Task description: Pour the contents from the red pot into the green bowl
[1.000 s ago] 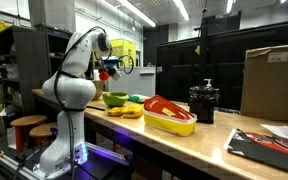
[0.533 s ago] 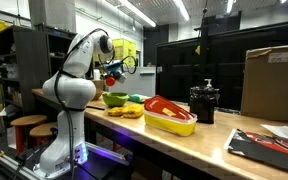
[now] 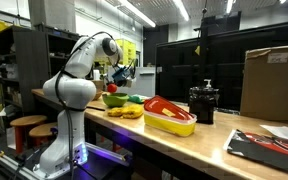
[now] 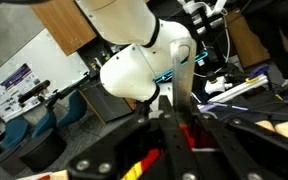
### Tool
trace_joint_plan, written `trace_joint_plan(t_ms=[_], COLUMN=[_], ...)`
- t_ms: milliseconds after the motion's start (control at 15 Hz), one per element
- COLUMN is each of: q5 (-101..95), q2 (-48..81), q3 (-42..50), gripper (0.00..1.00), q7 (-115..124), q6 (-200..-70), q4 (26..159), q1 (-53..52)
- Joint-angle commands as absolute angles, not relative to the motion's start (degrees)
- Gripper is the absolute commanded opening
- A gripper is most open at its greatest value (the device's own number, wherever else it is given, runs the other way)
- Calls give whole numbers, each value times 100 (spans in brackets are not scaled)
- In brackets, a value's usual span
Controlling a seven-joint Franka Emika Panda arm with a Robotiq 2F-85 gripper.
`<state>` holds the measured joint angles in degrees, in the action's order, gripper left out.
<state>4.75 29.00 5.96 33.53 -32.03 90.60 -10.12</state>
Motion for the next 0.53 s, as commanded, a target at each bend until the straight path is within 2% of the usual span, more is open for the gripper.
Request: trace_joint_plan(t_ms=[0, 67, 467], q5=[1546, 327, -1283], q2=[2958, 2976, 2926], q3=[1109, 647, 159], gripper=[4, 4, 4], q7=[4582, 3873, 3714], q6=[-3365, -3273, -3446], q4=[8938, 8771, 8599], q1=[-1072, -1129, -1322])
